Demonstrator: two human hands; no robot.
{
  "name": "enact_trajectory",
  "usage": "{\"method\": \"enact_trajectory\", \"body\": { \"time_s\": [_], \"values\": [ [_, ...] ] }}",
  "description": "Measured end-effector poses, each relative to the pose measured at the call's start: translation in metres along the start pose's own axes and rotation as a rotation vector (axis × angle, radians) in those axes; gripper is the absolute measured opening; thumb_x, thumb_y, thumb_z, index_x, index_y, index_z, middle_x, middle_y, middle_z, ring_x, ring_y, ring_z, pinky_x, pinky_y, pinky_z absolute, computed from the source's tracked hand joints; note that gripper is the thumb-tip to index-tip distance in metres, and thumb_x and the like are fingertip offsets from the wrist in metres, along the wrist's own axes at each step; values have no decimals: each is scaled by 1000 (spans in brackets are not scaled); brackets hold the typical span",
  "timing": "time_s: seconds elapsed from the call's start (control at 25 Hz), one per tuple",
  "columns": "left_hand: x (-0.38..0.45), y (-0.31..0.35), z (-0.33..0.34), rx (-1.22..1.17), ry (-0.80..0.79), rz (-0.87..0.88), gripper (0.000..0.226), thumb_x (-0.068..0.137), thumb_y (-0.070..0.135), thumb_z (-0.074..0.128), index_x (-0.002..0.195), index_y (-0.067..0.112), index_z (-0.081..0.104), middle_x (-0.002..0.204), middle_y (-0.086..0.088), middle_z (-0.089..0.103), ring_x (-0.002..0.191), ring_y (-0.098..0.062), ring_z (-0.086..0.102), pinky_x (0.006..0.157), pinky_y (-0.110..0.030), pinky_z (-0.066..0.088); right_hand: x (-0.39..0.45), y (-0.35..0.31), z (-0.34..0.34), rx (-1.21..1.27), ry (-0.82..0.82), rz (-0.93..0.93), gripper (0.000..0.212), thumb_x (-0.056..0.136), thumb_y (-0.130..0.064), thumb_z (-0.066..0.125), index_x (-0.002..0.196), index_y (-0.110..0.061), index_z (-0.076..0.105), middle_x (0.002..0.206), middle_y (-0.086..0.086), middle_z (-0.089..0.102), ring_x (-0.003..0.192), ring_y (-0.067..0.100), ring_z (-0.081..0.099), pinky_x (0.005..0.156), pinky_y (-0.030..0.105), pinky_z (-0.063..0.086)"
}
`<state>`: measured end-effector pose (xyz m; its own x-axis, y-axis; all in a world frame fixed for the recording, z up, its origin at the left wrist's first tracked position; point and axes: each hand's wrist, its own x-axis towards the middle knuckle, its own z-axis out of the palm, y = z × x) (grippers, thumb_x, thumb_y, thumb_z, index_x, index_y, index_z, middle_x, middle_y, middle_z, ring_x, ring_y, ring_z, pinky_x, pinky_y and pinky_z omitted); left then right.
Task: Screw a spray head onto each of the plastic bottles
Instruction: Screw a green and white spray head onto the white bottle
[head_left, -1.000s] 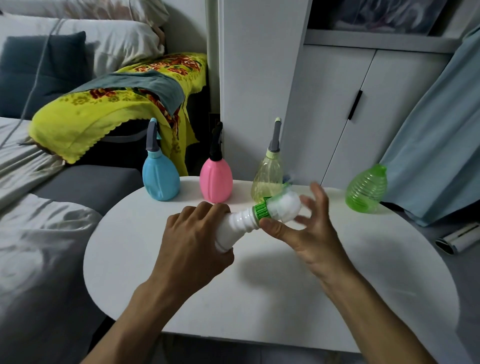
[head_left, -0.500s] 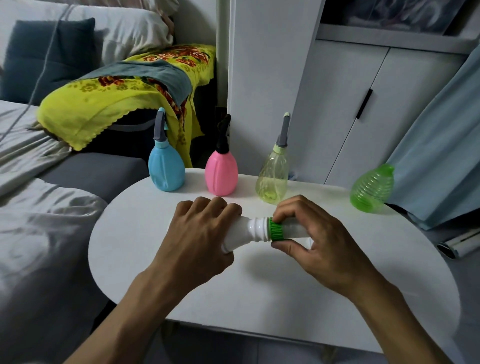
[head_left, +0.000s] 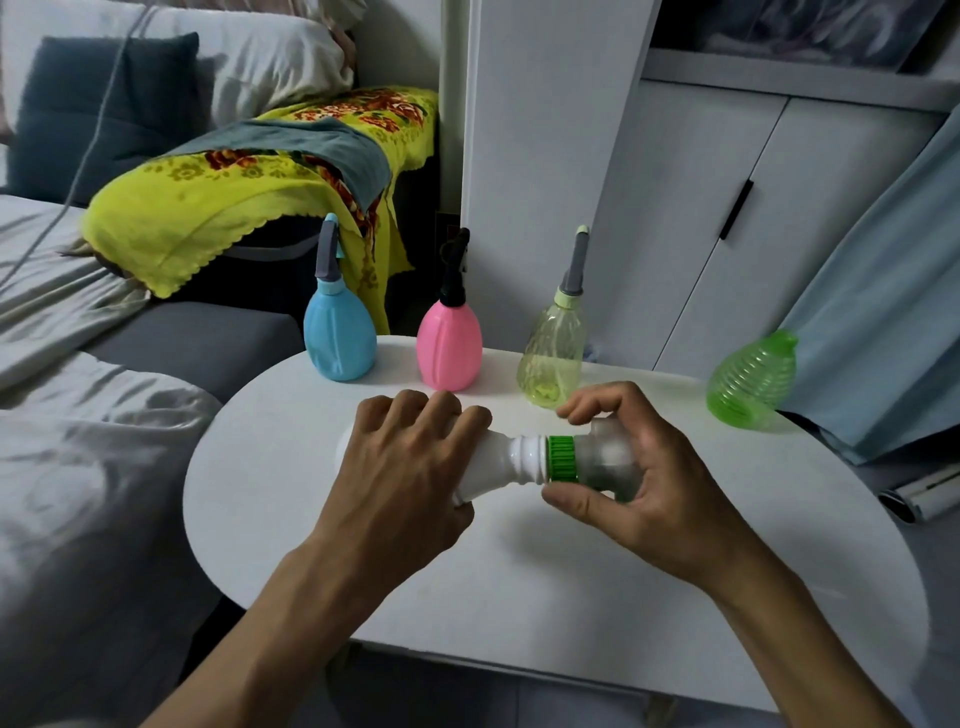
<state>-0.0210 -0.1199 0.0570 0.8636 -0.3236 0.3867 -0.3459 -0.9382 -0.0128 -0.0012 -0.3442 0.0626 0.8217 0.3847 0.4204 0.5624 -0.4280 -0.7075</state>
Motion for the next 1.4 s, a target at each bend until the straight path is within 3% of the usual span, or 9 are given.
{"method": "enact_trajectory", "body": {
  "time_s": [0.12,0.28,0.44,0.64,0.84,0.96,1.08,1.24,1.4],
  "values": [
    [0,0,0,4,9,-5,50,61,28,78,108,17,65,98,-6,65,86,-33,59,76,-47,48,1,1,-1,42,-20,8,48,72,-42,78,108,-39,46,107,-11,62,96,14,65,76,21,54],
    [-1,3,1,12,10,7,46,62,28,75,106,18,64,96,-5,64,85,-33,58,75,-46,46,1,0,-2,14,11,37,40,75,-51,73,105,-40,49,97,-12,63,78,13,67,61,31,59],
    [0,3,2,7,7,-5,47,62,28,76,107,17,65,97,-6,65,86,-33,59,76,-47,47,0,1,-3,60,-37,25,55,70,-40,80,114,-36,47,105,-8,62,93,15,65,73,23,55],
    [0,8,4,0,-7,-11,48,61,28,77,107,18,65,97,-5,66,84,-33,59,75,-46,47,1,2,-5,101,-29,69,42,75,-42,75,109,-38,50,95,-8,65,76,12,66,60,29,58],
    [1,5,2,-4,-23,-45,49,60,28,77,106,19,65,96,-5,66,83,-33,59,73,-46,48,1,2,-4,69,-50,37,49,71,-31,81,109,-37,51,105,-12,65,100,15,65,81,25,54],
    [2,6,1,-41,-48,-64,46,61,33,73,105,22,63,94,0,63,82,-30,57,72,-44,47,1,3,-5,59,-35,-2,47,71,-24,81,107,-35,53,108,-13,65,101,15,65,83,21,52],
    [2,5,1,-39,-26,-54,46,62,32,72,106,22,63,95,0,64,83,-30,57,73,-44,46,1,4,-5,83,-35,18,46,71,-31,81,106,-36,53,103,-11,67,95,14,67,79,26,56],
    [-1,5,3,18,46,-23,48,58,25,77,104,17,65,95,-5,65,83,-33,59,74,-46,47,2,5,-4,67,-12,91,40,75,-52,73,106,-37,53,82,-5,65,62,10,62,54,29,54],
    [-2,4,5,12,63,-28,50,55,25,79,103,17,66,95,-5,66,82,-33,59,72,-45,47,2,6,1,36,-51,75,53,68,-49,79,111,-38,49,96,-10,63,83,10,66,69,22,54]
  ]
}}
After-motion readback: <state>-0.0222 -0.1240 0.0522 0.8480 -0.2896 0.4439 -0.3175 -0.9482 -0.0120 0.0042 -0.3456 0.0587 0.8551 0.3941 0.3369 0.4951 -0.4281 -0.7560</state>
